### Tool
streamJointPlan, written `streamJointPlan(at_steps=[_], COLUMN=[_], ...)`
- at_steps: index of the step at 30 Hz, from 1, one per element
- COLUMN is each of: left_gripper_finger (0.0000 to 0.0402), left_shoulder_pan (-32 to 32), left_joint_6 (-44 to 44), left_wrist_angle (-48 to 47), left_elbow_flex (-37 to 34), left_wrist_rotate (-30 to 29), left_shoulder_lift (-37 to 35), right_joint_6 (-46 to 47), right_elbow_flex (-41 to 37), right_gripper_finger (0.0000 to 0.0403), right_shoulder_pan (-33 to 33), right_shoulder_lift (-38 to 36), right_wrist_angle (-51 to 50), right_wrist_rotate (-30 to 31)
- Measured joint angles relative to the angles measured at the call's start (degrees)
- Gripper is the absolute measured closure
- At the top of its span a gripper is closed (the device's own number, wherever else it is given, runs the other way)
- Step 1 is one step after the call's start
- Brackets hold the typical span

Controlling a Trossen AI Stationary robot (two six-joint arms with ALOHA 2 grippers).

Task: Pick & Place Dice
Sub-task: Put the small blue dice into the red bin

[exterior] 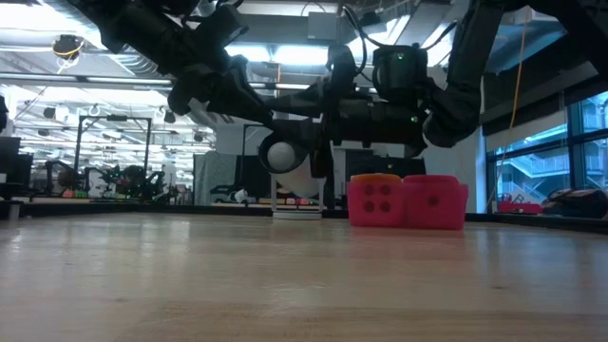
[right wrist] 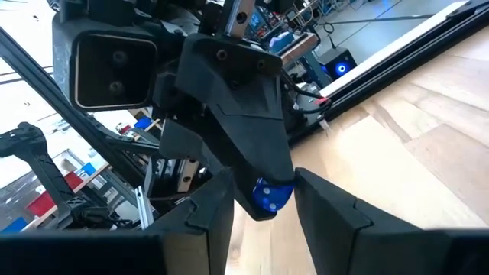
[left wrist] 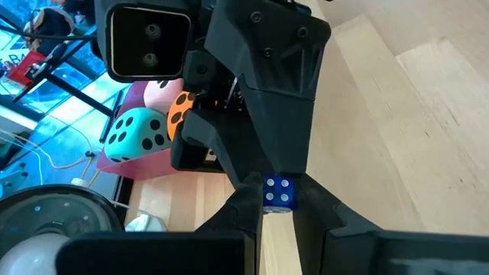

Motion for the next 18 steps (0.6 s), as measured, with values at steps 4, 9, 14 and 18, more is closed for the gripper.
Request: streamJointPlan(at_steps=[4,9,14,18], left_gripper_finger=[0.0368,0.037,0.0369,0.0368], left_shoulder_pan=[0.0,0.0,0.0,0.0], left_joint_6=[0.22,0.38,0.39,0.67], left_wrist_angle=[0.14,0.17,0.37,0.84], left_elbow_flex=[0.0,0.0,0.0,0.0], left_wrist_rotate=[0.05,0.05,0.03,0.04], left_shoulder_lift=[0.0,0.0,0.0,0.0], right_joint_6=[0.26,0.24,0.26,0.26], right_elbow_flex=[0.0,0.02,0.08,1.11], right_gripper_finger=[0.0264,0.0264,0.0264,0.0264], right_shoulder_pan=[-0.02,-0.04,-0.04,-0.04], right_shoulder_lift=[0.0,0.0,0.0,0.0], right_wrist_angle=[0.75,0.78,0.78,-0.36], right_wrist_rotate=[-0.17,-0.82,-1.42,-2.85])
